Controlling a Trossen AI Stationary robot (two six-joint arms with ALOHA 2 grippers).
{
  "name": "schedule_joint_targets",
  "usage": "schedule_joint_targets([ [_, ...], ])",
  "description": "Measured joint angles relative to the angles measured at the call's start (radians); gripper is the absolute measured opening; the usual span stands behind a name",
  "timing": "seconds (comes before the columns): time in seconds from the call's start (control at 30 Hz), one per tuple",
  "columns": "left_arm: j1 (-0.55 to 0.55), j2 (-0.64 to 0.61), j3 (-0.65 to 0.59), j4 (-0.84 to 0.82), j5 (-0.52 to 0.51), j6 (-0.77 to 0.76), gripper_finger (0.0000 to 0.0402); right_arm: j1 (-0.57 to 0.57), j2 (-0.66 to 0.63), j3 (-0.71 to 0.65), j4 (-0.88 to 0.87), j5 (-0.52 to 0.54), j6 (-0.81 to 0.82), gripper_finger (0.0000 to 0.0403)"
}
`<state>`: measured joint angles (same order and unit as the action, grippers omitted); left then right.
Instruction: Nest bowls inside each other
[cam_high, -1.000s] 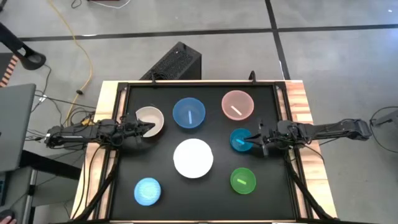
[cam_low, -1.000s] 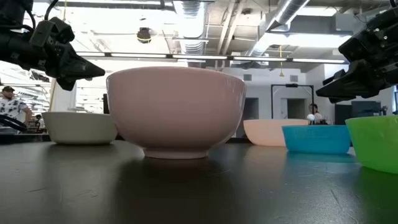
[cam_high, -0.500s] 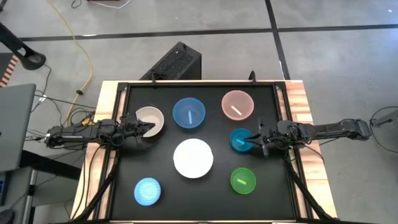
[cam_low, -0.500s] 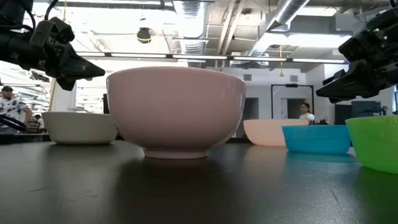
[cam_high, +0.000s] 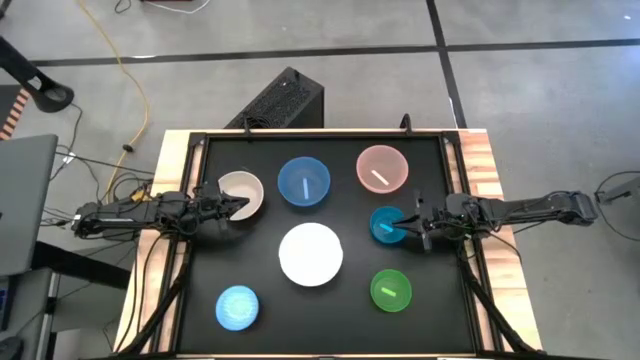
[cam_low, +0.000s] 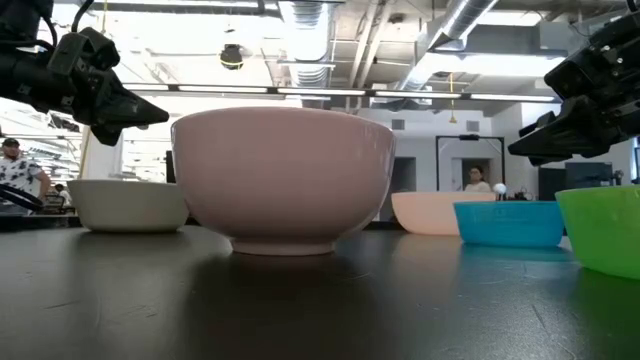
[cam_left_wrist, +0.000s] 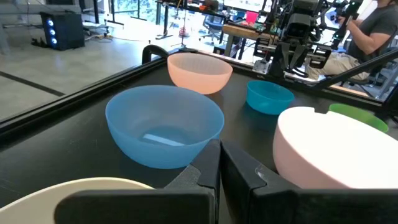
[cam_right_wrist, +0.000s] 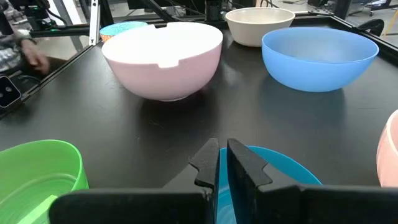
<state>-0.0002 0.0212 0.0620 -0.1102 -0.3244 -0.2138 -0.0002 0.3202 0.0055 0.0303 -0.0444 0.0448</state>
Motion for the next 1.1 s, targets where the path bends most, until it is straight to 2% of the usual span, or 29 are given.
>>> schedule_joint_targets([
  [0.83, 0.000, 0.000, 0.000, 0.000, 0.000, 0.000, 0.0000, 0.000, 0.000, 0.000, 0.000, 0.000, 0.000, 0.0049],
  [1.1, 0.000, 0.004, -0.005, 0.126, -0.037, 0.051, 0.0000, -0.011, 0.000, 0.000, 0.050, 0.063, 0.000, 0.0049],
])
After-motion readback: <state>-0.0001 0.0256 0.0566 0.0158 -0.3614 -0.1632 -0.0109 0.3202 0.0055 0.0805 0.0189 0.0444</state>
